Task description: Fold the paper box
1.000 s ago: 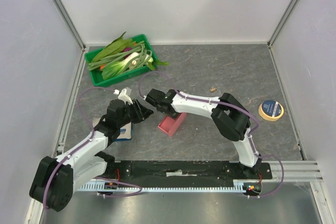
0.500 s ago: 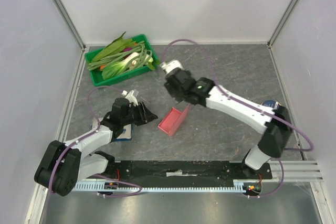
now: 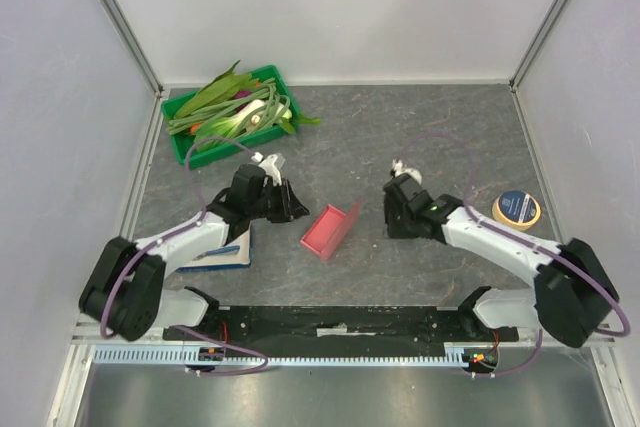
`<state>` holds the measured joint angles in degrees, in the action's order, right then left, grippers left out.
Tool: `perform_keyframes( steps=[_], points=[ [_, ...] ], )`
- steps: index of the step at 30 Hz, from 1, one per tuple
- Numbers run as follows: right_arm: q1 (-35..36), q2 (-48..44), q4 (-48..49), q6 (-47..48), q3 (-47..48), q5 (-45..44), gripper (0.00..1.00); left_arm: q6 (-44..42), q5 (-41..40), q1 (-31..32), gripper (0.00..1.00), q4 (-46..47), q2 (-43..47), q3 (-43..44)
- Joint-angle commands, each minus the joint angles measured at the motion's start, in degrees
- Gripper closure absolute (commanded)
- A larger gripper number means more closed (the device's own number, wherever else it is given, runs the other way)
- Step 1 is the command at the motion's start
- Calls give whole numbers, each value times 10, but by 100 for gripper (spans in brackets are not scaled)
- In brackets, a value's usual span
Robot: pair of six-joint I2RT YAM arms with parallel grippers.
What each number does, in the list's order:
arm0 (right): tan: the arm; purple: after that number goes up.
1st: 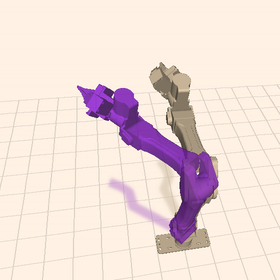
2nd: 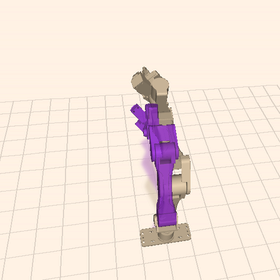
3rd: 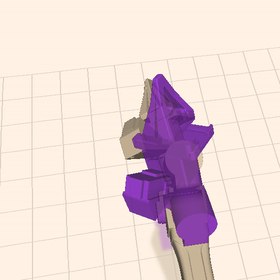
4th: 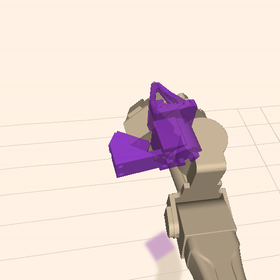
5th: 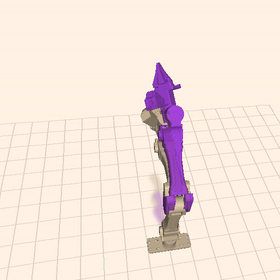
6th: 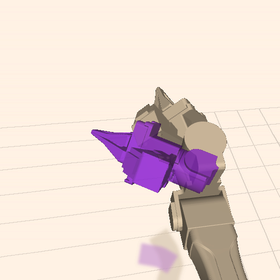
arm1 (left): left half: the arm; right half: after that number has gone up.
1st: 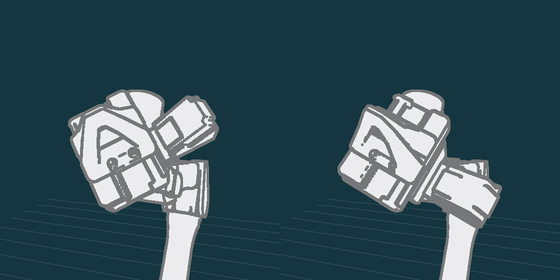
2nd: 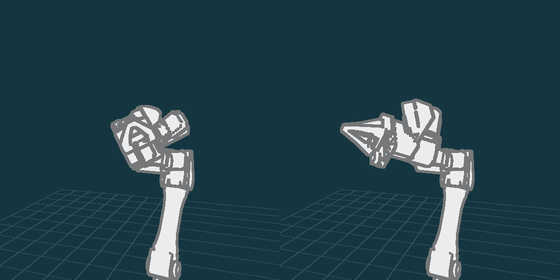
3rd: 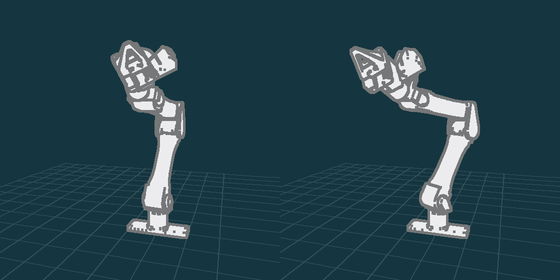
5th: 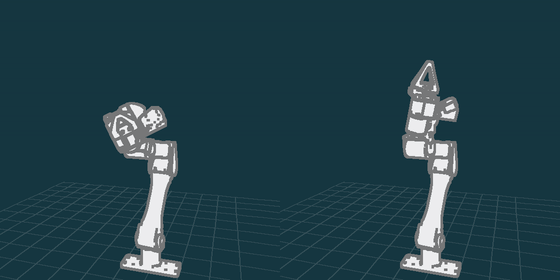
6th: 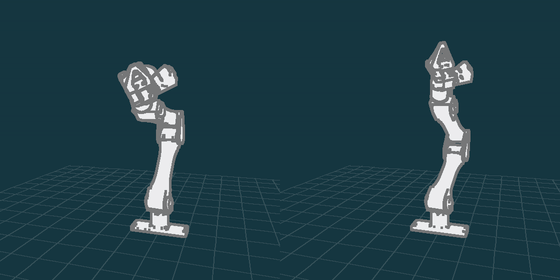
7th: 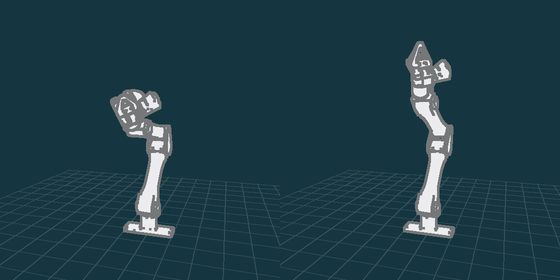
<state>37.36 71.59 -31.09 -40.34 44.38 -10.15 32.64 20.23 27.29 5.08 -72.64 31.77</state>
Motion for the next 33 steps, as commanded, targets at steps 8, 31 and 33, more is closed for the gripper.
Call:
perform_keyframes(
  steps=[8,31,33],
  points=[
    [72,135,284,-113,-33,78,60,-37,-114,74,80,-47,-154,56],
    [-165,309,116,195,241,13,18,156,-135,179,65,51,117,-123],
    [-185,307,117,211,228,12,9,136,-149,179,59,-12,178,-123]
  ],
)
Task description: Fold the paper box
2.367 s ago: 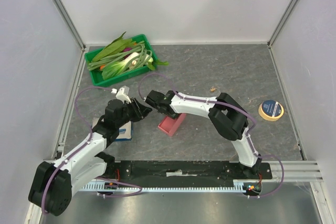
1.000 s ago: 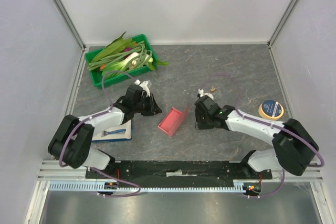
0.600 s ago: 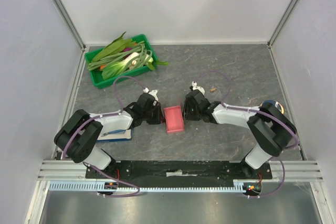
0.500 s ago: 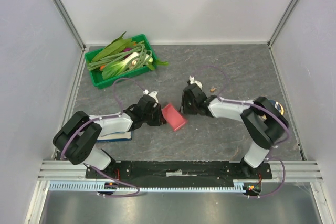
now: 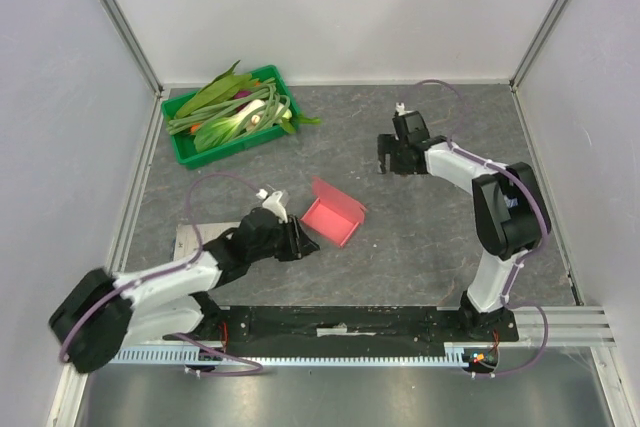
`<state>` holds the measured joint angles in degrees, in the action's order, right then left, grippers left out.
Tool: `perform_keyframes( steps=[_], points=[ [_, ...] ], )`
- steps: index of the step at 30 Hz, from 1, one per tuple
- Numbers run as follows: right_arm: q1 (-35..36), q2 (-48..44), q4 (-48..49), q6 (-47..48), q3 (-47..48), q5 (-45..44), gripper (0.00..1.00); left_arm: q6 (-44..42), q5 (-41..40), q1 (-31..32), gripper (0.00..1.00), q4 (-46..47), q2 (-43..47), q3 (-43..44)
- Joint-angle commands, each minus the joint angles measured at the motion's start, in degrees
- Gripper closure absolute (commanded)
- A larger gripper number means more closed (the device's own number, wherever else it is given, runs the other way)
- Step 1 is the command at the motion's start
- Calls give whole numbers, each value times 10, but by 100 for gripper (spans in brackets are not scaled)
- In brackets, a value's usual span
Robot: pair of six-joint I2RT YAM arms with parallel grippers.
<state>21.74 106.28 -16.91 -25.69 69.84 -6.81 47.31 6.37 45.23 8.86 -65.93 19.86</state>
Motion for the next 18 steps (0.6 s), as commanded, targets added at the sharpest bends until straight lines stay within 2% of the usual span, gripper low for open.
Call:
perform_keyframes(
  steps=[1,2,3,7,12,18],
  points=[
    [-42,-35,-27,77,-26,-26,6,-19,-26,-1,57,-77,163,-1],
    [-48,-34,-28,81,-24,-31,2,-29,-33,-1,52,-119,191,9],
    [-52,-30,-29,82,-18,-49,2,-49,-36,-1,50,-139,212,17],
    [-62,-3,-49,91,15,-55,2,-88,-19,-5,48,-204,251,63],
    [-61,31,-35,191,35,11,4,-96,31,-5,48,-198,274,71],
    [-61,56,-33,252,32,101,8,-102,83,-6,48,-195,288,69]
  ],
)
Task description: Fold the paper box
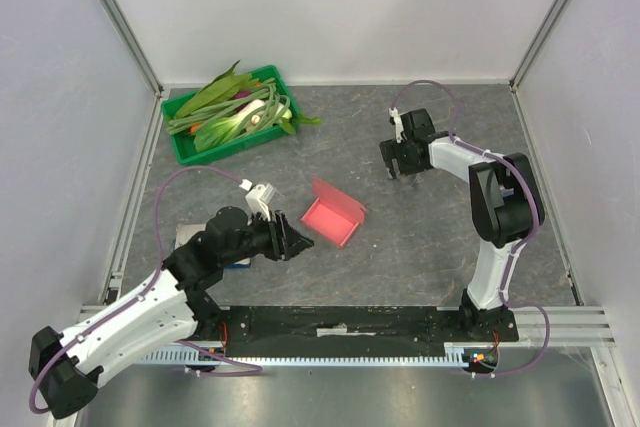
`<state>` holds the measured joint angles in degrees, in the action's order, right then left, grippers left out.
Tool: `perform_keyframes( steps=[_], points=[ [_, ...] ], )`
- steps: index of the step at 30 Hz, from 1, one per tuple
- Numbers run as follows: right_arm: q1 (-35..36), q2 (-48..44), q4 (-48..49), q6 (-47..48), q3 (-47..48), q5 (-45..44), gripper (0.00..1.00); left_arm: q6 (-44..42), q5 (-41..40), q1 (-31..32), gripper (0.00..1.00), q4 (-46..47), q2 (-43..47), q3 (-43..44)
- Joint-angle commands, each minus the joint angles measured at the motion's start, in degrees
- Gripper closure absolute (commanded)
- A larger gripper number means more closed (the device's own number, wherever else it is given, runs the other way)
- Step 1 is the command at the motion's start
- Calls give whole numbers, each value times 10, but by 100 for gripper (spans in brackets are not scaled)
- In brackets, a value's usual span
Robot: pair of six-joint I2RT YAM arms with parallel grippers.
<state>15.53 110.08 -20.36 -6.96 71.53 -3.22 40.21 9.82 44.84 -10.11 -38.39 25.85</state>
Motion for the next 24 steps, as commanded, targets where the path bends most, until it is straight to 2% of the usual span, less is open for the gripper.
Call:
perform_keyframes(
  steps=[1,3,6,7,9,12,13,14,20,24],
  points=[
    [1,22,-5,65,16,60,10,-33,55,-2,49,-10,16,10],
    [1,20,-9,65,11,52,12,-35,65,-1,49,-15,24,11],
    [6,14,-28,56,-4,23,22,-35,74,-2,49,-32,45,13],
    [12,11,-35,43,-9,12,28,-35,76,-2,50,-35,56,11],
    [27,-3,-31,31,-31,-20,31,-36,72,-2,50,-47,66,10],
    [35,-24,-16,-11,-59,-39,42,-38,66,-2,50,-57,78,12],
    [37,-30,-14,-21,-63,-47,52,-38,65,-1,50,-60,79,14],
    [39,-37,-13,-43,-73,-52,54,-37,63,-1,50,-61,82,18],
    [52,-140,-6,-83,-118,-70,59,-30,43,-2,50,-75,104,21],
    [93,-262,-82,-92,-118,-80,60,-30,22,-1,50,-82,111,25]
  ],
)
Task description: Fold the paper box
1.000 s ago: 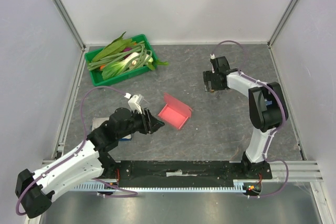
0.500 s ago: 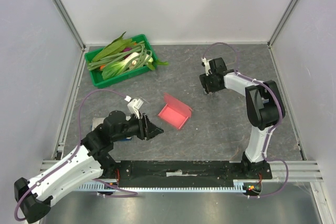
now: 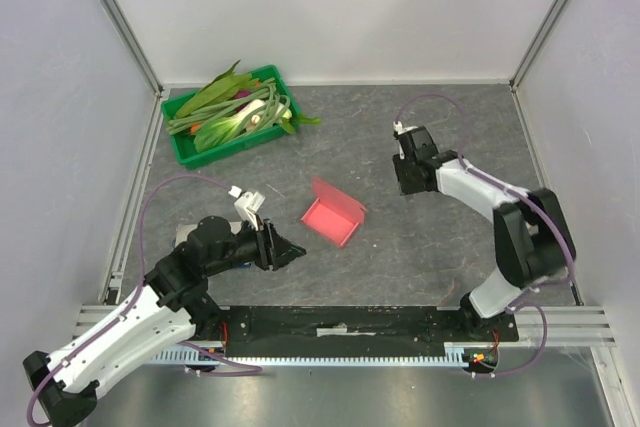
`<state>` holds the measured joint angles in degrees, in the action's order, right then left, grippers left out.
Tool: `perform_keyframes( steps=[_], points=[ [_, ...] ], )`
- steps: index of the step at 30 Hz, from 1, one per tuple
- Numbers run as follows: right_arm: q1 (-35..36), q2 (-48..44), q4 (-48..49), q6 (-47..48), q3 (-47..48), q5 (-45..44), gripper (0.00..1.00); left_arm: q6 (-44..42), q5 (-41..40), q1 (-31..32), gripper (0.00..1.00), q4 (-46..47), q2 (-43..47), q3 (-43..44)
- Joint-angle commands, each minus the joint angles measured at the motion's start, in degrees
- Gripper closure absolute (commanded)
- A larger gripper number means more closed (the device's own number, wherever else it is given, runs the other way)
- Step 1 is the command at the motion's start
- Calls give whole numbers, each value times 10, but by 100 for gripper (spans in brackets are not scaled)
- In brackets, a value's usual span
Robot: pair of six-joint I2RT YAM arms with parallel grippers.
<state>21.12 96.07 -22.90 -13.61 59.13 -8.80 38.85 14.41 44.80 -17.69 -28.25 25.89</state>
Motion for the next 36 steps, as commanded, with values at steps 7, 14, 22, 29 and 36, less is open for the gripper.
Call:
perform_keyframes(
  steps=[7,14,22,29,36],
  points=[
    [210,-301,-141,-87,34,13,59,-38,-107,-2,50,-45,2,61],
    [453,-253,-10,-136,44,20,58,-40,-214,-2,50,-63,16,79],
    [473,-43,-16,-123,106,-197,55,-6,-244,-2,50,-84,79,65],
    [445,59,-17,-85,116,-279,53,18,-224,-2,51,-87,80,43],
    [429,68,4,-64,106,-282,20,31,-213,-2,47,-50,10,42]
  ],
)
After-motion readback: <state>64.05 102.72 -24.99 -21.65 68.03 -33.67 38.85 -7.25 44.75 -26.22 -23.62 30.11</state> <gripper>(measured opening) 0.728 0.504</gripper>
